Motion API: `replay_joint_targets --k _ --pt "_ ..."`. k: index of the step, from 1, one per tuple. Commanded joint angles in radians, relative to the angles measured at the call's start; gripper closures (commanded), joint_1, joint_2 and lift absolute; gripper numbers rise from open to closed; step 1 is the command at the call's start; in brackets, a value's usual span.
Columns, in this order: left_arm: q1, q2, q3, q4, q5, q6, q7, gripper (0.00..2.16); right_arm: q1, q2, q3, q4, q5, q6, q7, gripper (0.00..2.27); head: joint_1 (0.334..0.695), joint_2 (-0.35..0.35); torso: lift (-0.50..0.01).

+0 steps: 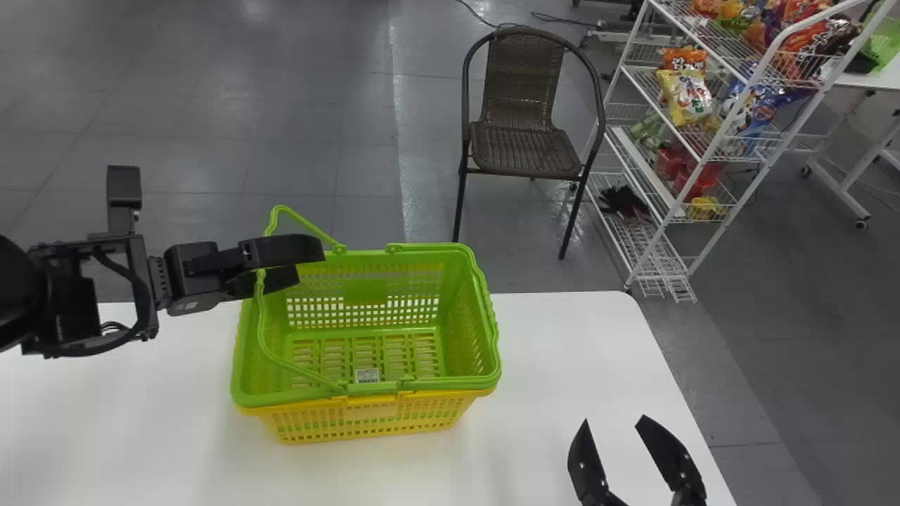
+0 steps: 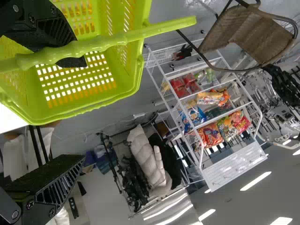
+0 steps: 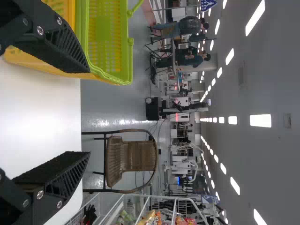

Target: Grasp handle with right gripper to insert into left gripper then lift and swing left to center

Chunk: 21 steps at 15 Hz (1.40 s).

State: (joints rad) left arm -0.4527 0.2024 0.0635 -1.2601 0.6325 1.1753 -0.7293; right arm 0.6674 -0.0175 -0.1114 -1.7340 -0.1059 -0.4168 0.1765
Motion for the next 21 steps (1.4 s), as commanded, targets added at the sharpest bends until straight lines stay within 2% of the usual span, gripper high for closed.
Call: replay_joint_targets --k 1,2,5,6,8,13,21 --pt "-0.015 -0.003 -0.008 0.002 -0.001 0.024 -0.005 0.12 -0.057 -0.001 -0.021 -0.002 -0.003 0.073 -0.009 1.26 0.695 -0.188 0.000" --pt "-0.018 -0.003 -0.011 0.002 -0.001 0.033 -0.007 0.12 -0.078 -0.002 -0.022 -0.002 -0.003 0.100 -0.017 1.56 0.695 -0.194 0.000" --pt "-0.032 -0.006 -0.031 0.002 -0.002 0.039 -0.001 0.12 -0.153 -0.010 -0.017 0.002 0.041 0.192 -0.045 2.01 0.695 -0.212 0.000" --pt "-0.035 -0.008 -0.034 0.002 -0.004 0.039 0.001 0.12 -0.183 -0.013 -0.007 0.013 0.077 0.204 -0.060 2.01 0.695 -0.214 0.000" --pt "-0.037 -0.012 -0.036 0.002 -0.002 0.039 -0.001 0.12 -0.253 -0.045 0.039 0.054 0.132 0.254 -0.097 2.06 0.695 -0.212 0.000" --pt "-0.034 -0.014 -0.036 0.002 0.009 0.048 -0.007 0.12 -0.393 -0.064 0.102 0.157 0.250 0.361 -0.114 2.06 0.695 -0.179 0.000" --pt "-0.023 -0.012 -0.030 0.002 0.015 0.048 -0.021 0.12 -0.528 -0.113 0.171 0.269 0.296 0.487 -0.101 2.06 0.695 -0.157 0.000"
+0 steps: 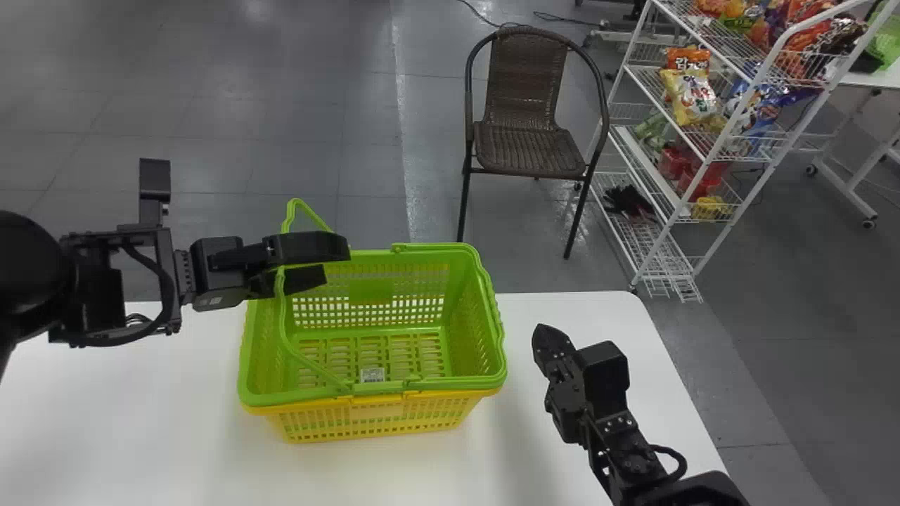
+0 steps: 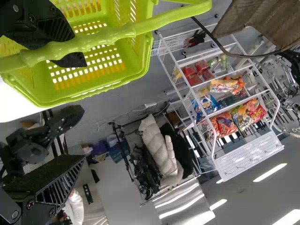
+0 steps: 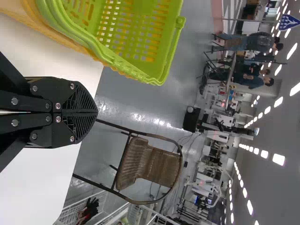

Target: Grasp handle with right gripper to insert into left gripper then lift and swing left to center

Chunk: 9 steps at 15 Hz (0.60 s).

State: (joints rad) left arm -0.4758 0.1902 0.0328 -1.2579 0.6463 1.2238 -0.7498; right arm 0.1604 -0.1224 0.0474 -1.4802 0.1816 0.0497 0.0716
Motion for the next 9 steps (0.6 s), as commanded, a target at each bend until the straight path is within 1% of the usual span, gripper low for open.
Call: replay_joint_targets --k 1,4,9 --pt "0.002 0.000 -0.001 0.000 0.001 0.000 -0.002 0.12 -0.036 -0.014 0.016 0.021 0.016 0.029 0.008 2.06 0.695 -0.155 0.000" --pt "0.003 -0.002 -0.004 0.000 0.003 0.003 -0.002 0.12 -0.067 -0.028 0.035 0.037 0.029 0.051 0.016 2.06 0.695 -0.152 0.000" --pt "0.006 0.000 -0.001 -0.003 0.004 0.006 -0.006 0.12 -0.104 -0.029 0.066 0.078 0.036 0.060 0.016 2.06 0.695 -0.149 0.000"
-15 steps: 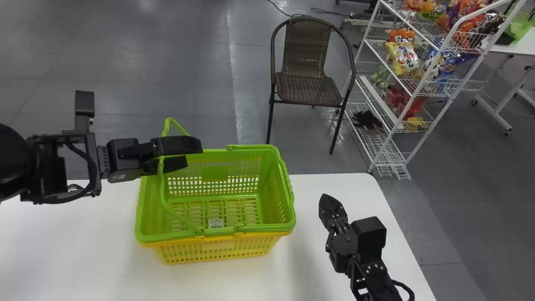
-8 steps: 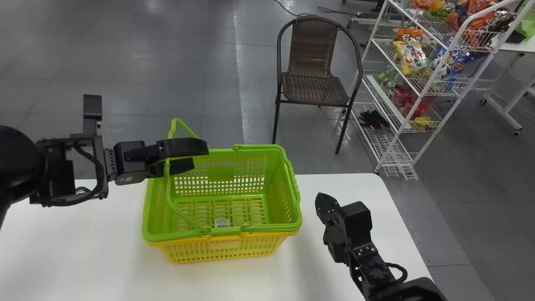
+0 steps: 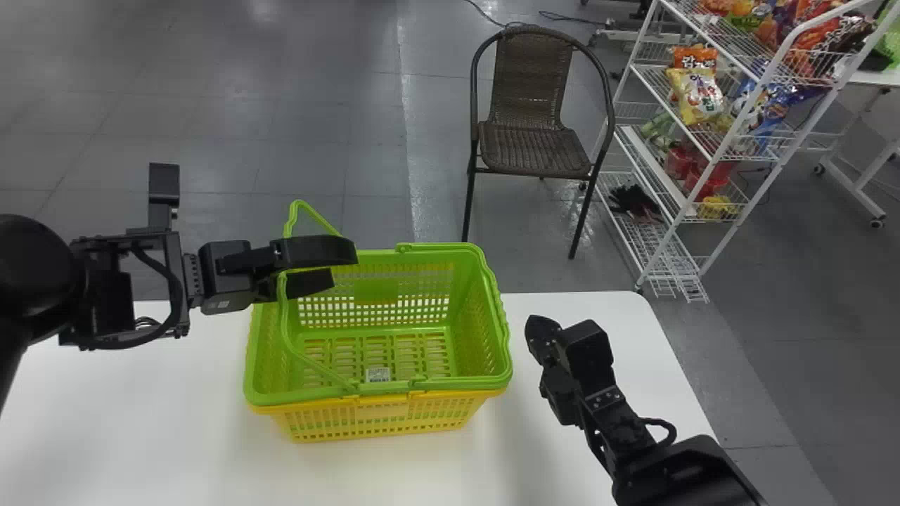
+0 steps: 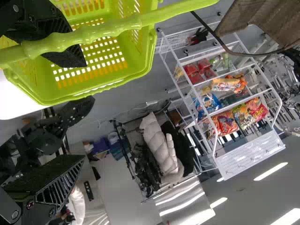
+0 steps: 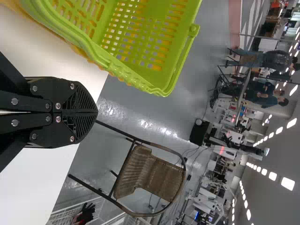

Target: Grasp handle with right gripper to insert into left gripper then lift and swing left to center

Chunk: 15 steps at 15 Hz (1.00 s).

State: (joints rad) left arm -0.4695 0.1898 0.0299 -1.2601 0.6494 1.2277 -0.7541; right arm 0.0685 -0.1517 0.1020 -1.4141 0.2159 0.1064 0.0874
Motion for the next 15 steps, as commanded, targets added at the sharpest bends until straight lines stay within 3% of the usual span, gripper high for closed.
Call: replay_joint_targets --k 1,15 --pt "0.002 0.000 0.004 -0.001 0.001 0.011 -0.002 0.12 -0.021 0.000 0.019 0.021 0.002 0.006 0.000 2.06 0.695 -0.144 0.000" --pt "0.014 0.000 0.010 -0.002 0.010 0.017 -0.011 0.12 -0.047 0.006 0.047 0.043 -0.007 0.022 -0.002 2.06 0.695 -0.122 0.000"
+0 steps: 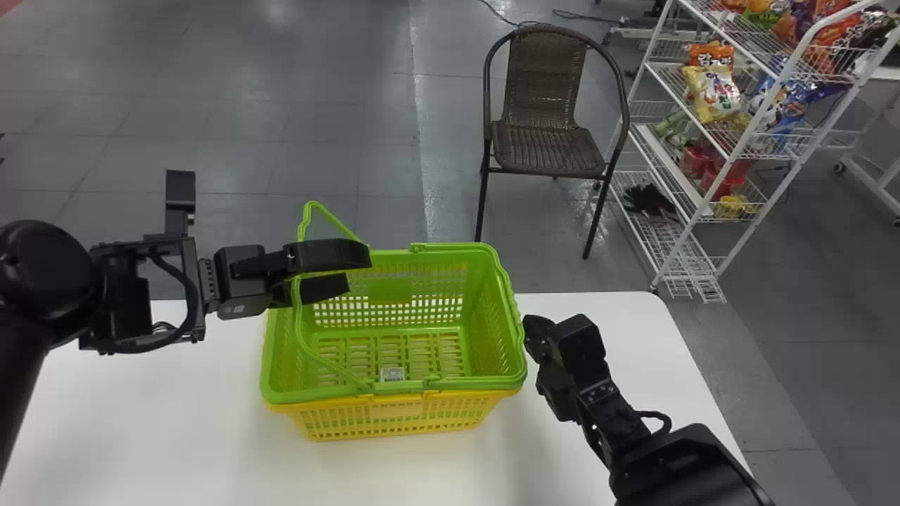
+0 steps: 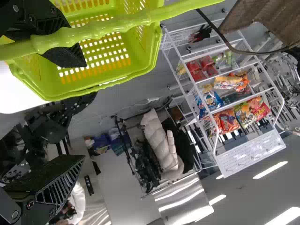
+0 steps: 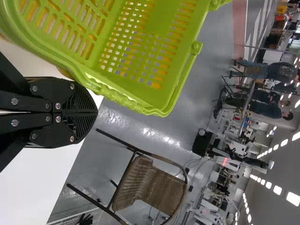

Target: Grasp handle with right gripper to insert into left gripper then lift and swing left to center

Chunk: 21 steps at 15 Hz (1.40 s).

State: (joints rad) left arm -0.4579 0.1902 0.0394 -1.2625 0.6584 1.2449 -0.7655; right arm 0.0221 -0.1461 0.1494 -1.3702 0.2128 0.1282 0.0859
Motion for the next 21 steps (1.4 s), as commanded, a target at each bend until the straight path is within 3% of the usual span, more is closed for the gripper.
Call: replay_joint_targets --k 1,13,21 --pt "0.002 0.000 0.002 0.000 0.004 0.000 -0.002 0.12 -0.001 0.000 -0.002 -0.001 -0.013 0.000 0.000 2.06 0.695 -0.121 0.000" --pt "0.013 0.000 -0.003 -0.032 0.029 0.031 0.000 0.12 0.041 0.000 -0.007 -0.119 -0.101 -0.006 0.002 2.06 0.695 -0.122 0.000" --pt "0.012 -0.012 -0.007 -0.043 0.038 0.031 0.012 0.13 0.053 0.026 0.047 -0.193 -0.102 0.015 0.002 2.06 0.695 -0.095 0.000"
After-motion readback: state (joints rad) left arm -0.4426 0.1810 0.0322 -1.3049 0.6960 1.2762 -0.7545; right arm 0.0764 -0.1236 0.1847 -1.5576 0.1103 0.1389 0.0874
